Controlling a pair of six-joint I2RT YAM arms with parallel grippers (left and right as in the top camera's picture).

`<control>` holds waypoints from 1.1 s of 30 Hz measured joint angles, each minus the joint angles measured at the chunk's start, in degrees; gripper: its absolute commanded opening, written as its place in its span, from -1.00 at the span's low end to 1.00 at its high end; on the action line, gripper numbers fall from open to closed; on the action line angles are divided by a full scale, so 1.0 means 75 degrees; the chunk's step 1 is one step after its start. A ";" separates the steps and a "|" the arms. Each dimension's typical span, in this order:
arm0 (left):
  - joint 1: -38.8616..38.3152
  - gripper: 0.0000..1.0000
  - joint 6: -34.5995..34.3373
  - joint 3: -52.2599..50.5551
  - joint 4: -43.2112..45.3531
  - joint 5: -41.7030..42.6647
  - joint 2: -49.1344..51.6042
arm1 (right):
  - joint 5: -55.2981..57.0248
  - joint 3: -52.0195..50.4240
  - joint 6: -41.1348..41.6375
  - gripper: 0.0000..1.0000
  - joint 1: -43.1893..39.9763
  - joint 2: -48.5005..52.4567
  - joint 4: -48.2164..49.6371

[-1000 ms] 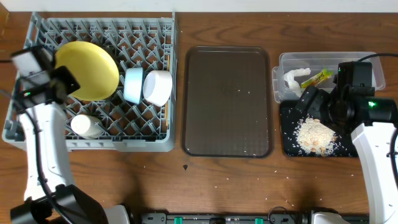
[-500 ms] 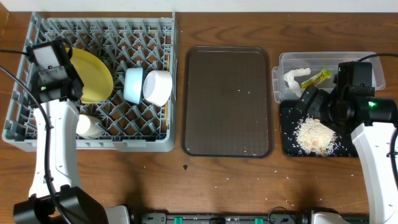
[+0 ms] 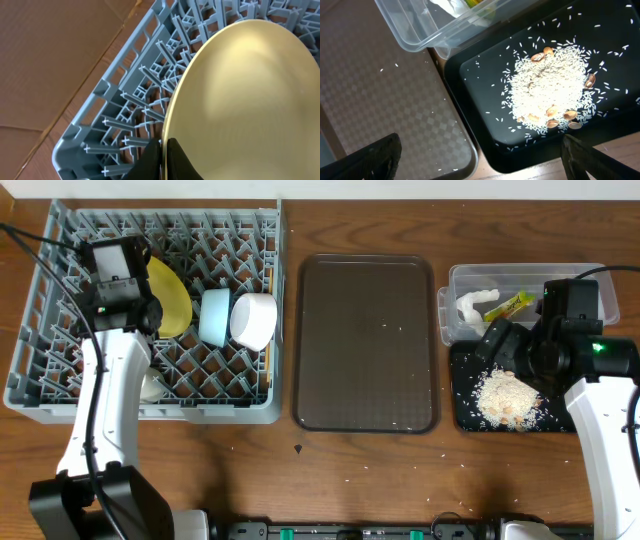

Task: Sort waste into correct bins and load items into the dishwasher
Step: 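Open the left gripper and pull it back from the yellow plate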

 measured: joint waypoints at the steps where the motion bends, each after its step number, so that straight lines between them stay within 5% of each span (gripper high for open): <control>1: -0.0029 -0.85 0.0096 0.0000 0.0085 0.0003 0.0000 | 0.0000 0.0000 0.0000 0.98 -0.0003 0.0000 0.0000; 13: -0.0810 -0.83 0.1341 0.0000 0.0466 0.0006 0.0012 | 0.0000 0.0000 0.0000 0.98 -0.0003 0.0000 0.0000; 21: -0.1515 0.23 0.1285 0.0000 -0.0379 0.0020 0.0015 | 0.0000 0.0000 0.0000 0.98 -0.0003 0.0000 0.0000; 27: -0.1661 0.39 0.0236 -0.0003 -0.1145 0.0204 -0.0440 | 0.0000 0.0000 0.0000 0.98 0.0000 0.0000 0.0000; 33: -0.1658 0.64 -0.0644 0.0000 -0.2165 0.1778 -0.2311 | 0.0000 0.0000 0.0000 0.99 -0.0003 0.0000 -0.0003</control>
